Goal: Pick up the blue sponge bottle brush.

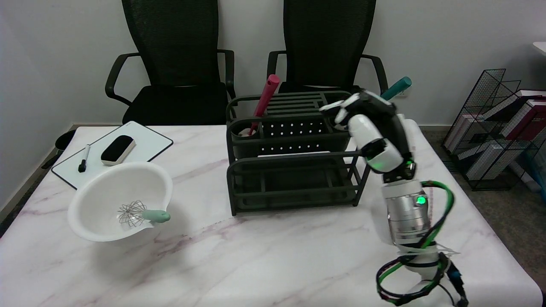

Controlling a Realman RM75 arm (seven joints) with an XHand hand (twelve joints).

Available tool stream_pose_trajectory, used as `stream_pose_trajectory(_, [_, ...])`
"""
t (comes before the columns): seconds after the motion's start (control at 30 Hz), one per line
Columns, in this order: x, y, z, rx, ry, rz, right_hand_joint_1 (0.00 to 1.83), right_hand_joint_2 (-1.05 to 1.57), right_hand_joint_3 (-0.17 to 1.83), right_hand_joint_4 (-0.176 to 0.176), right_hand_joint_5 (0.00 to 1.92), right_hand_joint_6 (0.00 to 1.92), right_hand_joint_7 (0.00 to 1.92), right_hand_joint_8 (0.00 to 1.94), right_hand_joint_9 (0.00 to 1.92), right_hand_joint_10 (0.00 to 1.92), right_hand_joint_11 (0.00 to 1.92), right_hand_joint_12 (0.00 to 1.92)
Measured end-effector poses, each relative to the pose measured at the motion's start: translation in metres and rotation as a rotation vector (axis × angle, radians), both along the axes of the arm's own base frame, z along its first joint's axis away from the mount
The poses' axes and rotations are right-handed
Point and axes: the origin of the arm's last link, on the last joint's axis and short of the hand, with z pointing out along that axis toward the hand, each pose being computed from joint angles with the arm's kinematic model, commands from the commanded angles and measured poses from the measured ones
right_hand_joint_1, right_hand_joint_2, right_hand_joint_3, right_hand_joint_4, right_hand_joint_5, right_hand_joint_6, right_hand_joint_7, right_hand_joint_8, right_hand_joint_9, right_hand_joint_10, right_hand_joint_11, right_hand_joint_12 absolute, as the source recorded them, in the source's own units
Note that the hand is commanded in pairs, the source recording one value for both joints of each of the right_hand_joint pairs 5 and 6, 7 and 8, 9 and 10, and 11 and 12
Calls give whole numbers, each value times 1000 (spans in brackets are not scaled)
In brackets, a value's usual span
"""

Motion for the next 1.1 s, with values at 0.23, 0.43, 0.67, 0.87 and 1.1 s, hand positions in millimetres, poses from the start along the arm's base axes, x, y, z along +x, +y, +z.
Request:
stream_pose_trajectory(0.23, [-2,10,50,-200,15,-1,1018,592,1202,0,954,954,1085,1085,842,842,769,769])
stream_pose_trajectory(0.43, [-8,12,78,-303,20,-25,1023,573,1231,0,873,873,1052,1052,840,840,765,765])
stream_pose_trajectory(0.67, [-18,13,98,-378,19,-63,1029,430,1279,0,784,784,924,924,833,833,755,755])
stream_pose_trajectory(0.87, [-29,14,113,-434,14,-107,1020,260,1328,0,339,339,689,689,705,705,652,652])
stream_pose_trajectory(1.1, [-42,12,125,-476,2,-166,1028,172,1285,0,77,77,454,454,522,522,484,484])
